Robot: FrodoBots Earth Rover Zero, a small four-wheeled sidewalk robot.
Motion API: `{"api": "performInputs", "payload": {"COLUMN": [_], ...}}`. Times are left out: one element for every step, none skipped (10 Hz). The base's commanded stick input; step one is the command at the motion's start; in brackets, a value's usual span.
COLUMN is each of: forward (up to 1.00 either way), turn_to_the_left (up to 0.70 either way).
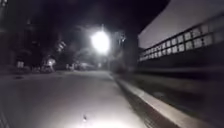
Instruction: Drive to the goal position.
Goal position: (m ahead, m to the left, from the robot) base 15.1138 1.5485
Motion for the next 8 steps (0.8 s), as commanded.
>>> {"api": "performInputs", "payload": {"forward": [0.7,0.7,0.7,0.7,0.7,0.7,0.7,0.7], "turn_to_the_left": [0.0,0.0,0.0,0.0,0.0,0.0,0.0,0.0]}}
